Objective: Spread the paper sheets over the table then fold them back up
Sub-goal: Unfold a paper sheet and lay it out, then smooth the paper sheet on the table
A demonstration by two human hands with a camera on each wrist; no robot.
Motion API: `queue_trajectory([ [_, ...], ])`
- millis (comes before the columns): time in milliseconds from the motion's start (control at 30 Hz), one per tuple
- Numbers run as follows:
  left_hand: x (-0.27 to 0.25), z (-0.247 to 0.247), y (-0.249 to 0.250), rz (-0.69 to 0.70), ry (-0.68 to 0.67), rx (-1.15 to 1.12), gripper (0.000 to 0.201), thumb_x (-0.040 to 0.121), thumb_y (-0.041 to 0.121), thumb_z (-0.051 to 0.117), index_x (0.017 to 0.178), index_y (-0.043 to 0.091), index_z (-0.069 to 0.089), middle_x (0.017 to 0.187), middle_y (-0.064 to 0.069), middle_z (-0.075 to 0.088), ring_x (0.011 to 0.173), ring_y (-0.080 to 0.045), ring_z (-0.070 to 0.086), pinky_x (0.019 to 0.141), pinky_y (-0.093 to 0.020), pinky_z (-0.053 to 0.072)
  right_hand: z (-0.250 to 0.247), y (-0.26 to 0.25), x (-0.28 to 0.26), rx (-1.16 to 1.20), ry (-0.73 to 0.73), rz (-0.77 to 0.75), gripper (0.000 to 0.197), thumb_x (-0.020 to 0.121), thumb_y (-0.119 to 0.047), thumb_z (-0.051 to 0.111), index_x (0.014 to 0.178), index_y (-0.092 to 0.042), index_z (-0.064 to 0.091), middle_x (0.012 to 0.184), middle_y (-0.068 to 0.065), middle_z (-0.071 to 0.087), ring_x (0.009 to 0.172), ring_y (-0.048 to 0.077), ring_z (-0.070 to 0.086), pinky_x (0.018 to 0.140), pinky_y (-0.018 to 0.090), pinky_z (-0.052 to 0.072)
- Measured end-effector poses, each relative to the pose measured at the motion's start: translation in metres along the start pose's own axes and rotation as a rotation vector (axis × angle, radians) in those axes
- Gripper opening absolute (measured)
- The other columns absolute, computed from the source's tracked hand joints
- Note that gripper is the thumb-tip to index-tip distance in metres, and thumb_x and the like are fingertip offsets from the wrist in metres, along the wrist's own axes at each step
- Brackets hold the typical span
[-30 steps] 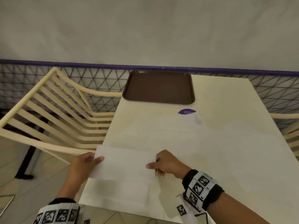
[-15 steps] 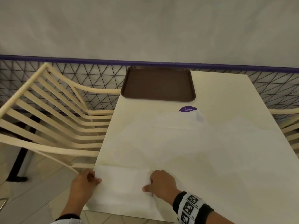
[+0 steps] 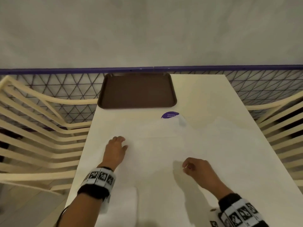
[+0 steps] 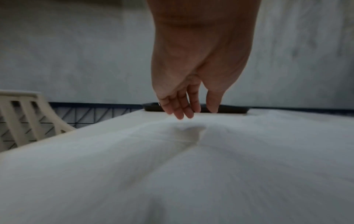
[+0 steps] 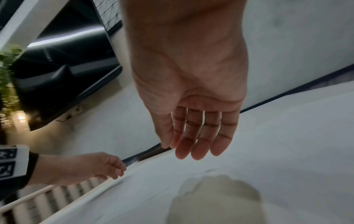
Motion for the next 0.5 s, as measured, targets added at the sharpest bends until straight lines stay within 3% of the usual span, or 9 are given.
queue_trajectory([
  [100, 0.03, 0.011, 0.022, 0.02, -0.015, 0.096, 0.045, 0.094, 0.022, 0.052, 0.135, 0.007, 0.042, 0.132, -0.014, 0.047, 0.12, -0.032, 0.043, 0.1, -0.038, 0.036, -0.025, 0.026, -0.008, 0.066, 0.064, 0.078, 0.024, 0.082, -0.014, 0.065, 0.068, -0.032, 0.059, 0.064, -0.008, 0.061, 0.058, -0.002, 0.054, 0.056, 0.011, 0.04],
  [200, 0.049, 0.017, 0.033, -0.024, -0.093, 0.167, 0.06, 0.09, 0.028, 0.058, 0.14, 0.009, 0.033, 0.134, -0.015, 0.043, 0.122, -0.034, 0.04, 0.101, -0.041, 0.034, -0.039, 0.049, -0.016, 0.104, 0.083, 0.145, 0.017, 0.083, -0.013, 0.065, 0.072, -0.026, 0.063, 0.065, -0.005, 0.06, 0.055, 0.004, 0.05, 0.055, 0.012, 0.039],
  [333, 0.064, 0.021, 0.038, -0.094, -0.172, 0.147, 0.051, 0.082, 0.028, 0.068, 0.125, 0.011, 0.047, 0.124, -0.013, 0.054, 0.117, -0.031, 0.048, 0.097, -0.039, 0.036, -0.048, 0.071, -0.021, 0.126, 0.077, 0.185, 0.019, 0.083, -0.014, 0.065, 0.071, -0.029, 0.063, 0.069, -0.006, 0.062, 0.062, 0.009, 0.054, 0.058, 0.015, 0.042],
  [500, 0.063, 0.022, 0.05, -0.06, -0.129, 0.17, 0.033, 0.081, 0.019, 0.068, 0.112, 0.013, 0.057, 0.116, -0.007, 0.062, 0.108, -0.027, 0.056, 0.091, -0.036, 0.04, -0.053, 0.078, -0.016, 0.114, 0.037, 0.179, 0.019, 0.083, -0.015, 0.065, 0.072, -0.03, 0.063, 0.07, -0.007, 0.061, 0.06, 0.005, 0.052, 0.057, 0.014, 0.042],
])
Point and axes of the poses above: each hand's wrist, its own x-axis towards the middle knuckle, its own z-axis out of the palm, y = z × x, the point moved 1 cm from there along x, towards the middle knuckle
